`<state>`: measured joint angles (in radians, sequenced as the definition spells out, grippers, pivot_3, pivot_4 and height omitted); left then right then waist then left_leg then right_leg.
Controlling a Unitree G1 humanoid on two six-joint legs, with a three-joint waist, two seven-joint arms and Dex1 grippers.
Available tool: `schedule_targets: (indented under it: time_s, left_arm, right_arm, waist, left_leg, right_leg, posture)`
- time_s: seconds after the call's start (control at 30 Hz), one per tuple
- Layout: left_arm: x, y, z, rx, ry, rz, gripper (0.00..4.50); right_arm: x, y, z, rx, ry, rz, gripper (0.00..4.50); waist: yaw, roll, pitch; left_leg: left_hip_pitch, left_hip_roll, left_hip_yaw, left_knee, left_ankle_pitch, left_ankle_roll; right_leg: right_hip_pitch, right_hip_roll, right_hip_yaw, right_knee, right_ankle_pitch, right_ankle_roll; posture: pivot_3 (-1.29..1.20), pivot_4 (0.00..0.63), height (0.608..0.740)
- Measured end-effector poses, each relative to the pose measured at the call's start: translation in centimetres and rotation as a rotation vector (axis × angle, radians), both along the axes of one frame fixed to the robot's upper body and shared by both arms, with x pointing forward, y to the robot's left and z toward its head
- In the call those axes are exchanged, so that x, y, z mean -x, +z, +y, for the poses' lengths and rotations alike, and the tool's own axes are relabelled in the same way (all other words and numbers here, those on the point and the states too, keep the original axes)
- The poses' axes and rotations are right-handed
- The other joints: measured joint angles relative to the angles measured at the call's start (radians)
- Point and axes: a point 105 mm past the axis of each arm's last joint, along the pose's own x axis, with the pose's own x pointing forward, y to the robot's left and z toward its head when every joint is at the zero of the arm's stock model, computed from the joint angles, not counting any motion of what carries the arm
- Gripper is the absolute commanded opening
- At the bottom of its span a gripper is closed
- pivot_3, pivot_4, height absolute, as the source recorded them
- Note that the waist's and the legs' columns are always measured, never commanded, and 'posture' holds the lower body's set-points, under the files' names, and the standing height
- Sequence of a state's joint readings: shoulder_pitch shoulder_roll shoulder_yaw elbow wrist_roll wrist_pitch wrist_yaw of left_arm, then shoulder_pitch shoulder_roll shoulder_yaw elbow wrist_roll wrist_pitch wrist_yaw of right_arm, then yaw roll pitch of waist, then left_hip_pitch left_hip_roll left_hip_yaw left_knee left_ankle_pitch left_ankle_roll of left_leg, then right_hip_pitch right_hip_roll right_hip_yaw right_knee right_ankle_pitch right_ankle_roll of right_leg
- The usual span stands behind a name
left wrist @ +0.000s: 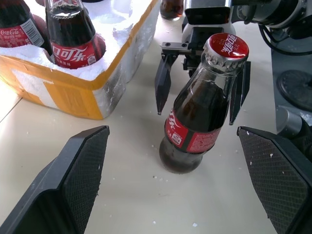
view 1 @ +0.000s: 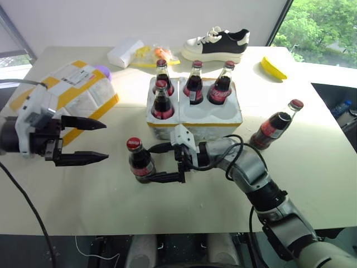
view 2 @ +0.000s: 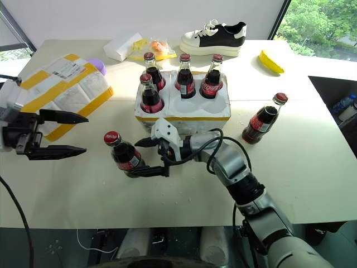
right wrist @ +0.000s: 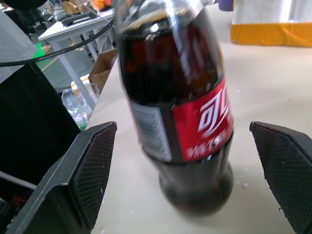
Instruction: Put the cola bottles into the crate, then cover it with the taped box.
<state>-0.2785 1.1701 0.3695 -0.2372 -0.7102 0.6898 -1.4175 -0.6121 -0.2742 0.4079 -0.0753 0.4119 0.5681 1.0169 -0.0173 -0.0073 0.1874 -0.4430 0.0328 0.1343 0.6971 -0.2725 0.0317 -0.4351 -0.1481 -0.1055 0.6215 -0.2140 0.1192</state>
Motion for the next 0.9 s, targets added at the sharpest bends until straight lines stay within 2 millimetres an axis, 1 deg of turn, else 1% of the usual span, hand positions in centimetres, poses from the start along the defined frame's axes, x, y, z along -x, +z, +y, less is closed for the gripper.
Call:
schedule_targets:
  time_s: [0.2,0.3,0.37,0.4,0.47,0.5,0.63,0.8,0.87,0.9]
  left_arm:
    - [0.0,0.1,0.0,-0.001,-0.001,-0.008,4.4]
    - [-0.1,0.2,0.0,-0.001,-0.002,-0.014,4.4]
    - [-0.1,0.2,0.0,0.0,-0.001,-0.018,4.5]
    - [-0.2,0.3,0.0,0.0,-0.001,-0.021,4.5]
    - [-0.2,0.3,0.0,0.0,-0.001,-0.024,4.5]
    - [-0.2,0.3,0.0,0.001,-0.001,-0.026,4.5]
    - [-0.4,0.4,0.1,0.004,0.001,-0.032,4.5]
    - [-0.6,0.3,-0.2,0.002,-0.014,-0.036,4.5]
    - [-0.8,0.4,-0.1,0.005,-0.012,-0.041,4.5]
    - [-0.9,0.4,-0.1,0.004,-0.012,-0.042,4.5]
  right_arm:
    - [0.2,0.5,1.3,-0.033,0.021,0.01,4.5]
    - [0.2,0.4,1.6,-0.036,0.024,0.022,4.5]
    - [0.2,0.3,1.7,-0.035,0.024,0.032,3.94]
    - [0.2,0.4,1.7,-0.036,0.026,0.034,3.57]
    - [0.0,0.5,1.7,-0.041,0.013,0.025,2.65]
    - [-0.2,0.8,1.6,-0.042,0.008,0.02,2.55]
    - [-0.2,0.9,1.6,-0.041,0.006,0.032,2.55]
    - [0.0,1.2,0.7,-0.034,0.002,0.102,2.55]
    - [-0.3,2.4,-0.4,-0.049,-0.018,0.111,2.55]
    - [-0.6,3.6,-1.0,-0.065,-0.033,0.092,2.55]
  waist:
    - [0.0,0.0,0.0]
    - [0.0,0.0,0.0]
    - [-0.001,0.0,0.0]
    - [-0.001,0.0,0.0]
    - [-0.001,0.0,0.0]
    - [-0.001,0.0,0.0]
    - [-0.002,0.0,0.0]
    - [0.0,0.0,0.0]
    - [0.002,0.0,0.0]
    - [0.003,0.0,0.0]
  left_leg:
    - [0.0,0.0,0.0,0.0,0.0,0.0]
    - [0.0,0.0,0.0,0.0,0.0,0.0]
    - [0.0,0.0,0.0,-0.001,0.0,-0.001]
    - [0.0,0.0,0.0,-0.001,0.0,-0.001]
    - [0.0,0.0,0.001,-0.001,0.0,-0.001]
    - [0.0,0.0,0.001,-0.001,0.0,-0.001]
    - [0.0,0.0,0.001,-0.002,0.0,-0.001]
    - [-0.001,0.0,0.001,-0.002,0.0,-0.001]
    - [-0.002,0.0,0.001,-0.001,0.0,-0.001]
    - [-0.002,0.0,0.001,-0.001,0.0,-0.001]
  right_leg:
    - [0.0,0.0,0.0,0.0,0.0,0.0]
    - [0.0,0.0,0.0,0.0,0.0,0.0]
    - [-0.001,0.0,0.0,0.0,0.0,0.0]
    - [-0.001,0.0,0.0,0.0,0.0,0.0]
    - [-0.001,0.0,0.0,0.0,0.0,0.0]
    - [-0.001,0.0,0.0,0.0,0.0,0.0]
    - [-0.001,0.0,0.0,0.0,0.0,0.0]
    - [-0.002,0.0,0.0,0.0,0.0,0.0]
    - [-0.002,0.0,0.0,0.0,0.0,0.0]
    - [-0.002,0.0,0.0,0.0,0.0,0.0]
  posture:
    - [0.0,0.15,0.74]
    - [0.0,0.15,0.74]
    - [0.0,0.15,0.74]
    - [0.0,0.15,0.74]
    - [0.0,0.15,0.74]
    - [0.0,0.15,0.74]
    - [0.0,0.15,0.74]
    - [0.0,0.15,0.74]
    - [0.0,0.15,0.74]
    - [0.0,0.15,0.74]
